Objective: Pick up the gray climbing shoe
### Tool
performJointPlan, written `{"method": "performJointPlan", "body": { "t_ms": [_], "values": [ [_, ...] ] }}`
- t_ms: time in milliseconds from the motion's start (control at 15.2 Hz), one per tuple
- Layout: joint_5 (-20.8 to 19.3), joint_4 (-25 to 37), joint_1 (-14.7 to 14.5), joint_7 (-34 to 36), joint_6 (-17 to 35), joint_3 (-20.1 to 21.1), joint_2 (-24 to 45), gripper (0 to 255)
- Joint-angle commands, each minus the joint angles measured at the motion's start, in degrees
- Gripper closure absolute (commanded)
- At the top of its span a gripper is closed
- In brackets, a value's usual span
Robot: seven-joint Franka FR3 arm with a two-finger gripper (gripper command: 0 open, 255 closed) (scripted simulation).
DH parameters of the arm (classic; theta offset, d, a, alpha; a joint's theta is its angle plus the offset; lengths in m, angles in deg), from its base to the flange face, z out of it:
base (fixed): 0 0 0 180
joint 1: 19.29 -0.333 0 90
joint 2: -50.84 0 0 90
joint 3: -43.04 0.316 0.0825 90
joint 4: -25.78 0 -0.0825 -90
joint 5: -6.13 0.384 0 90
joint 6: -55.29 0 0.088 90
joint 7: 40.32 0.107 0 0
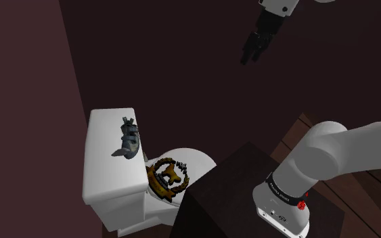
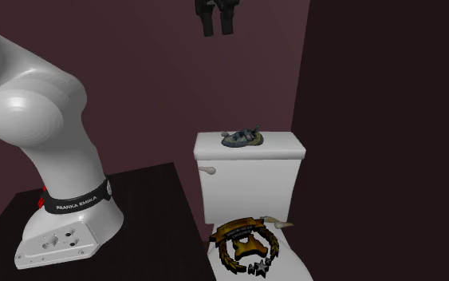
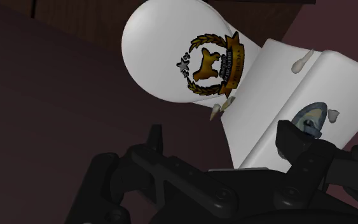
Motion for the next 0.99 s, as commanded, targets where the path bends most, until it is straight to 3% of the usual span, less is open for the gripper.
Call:
{"method": "performJointPlan", "body": {
  "t_ms": [0, 924],
  "values": [
    [0.0, 0.0, 0.0, 0.0, 0.0, 0.0, 0.0, 0],
    [3.0, -3.2, -4.3, 7.8, 22.7, 8.1, 18.9, 0]
  ]
}}
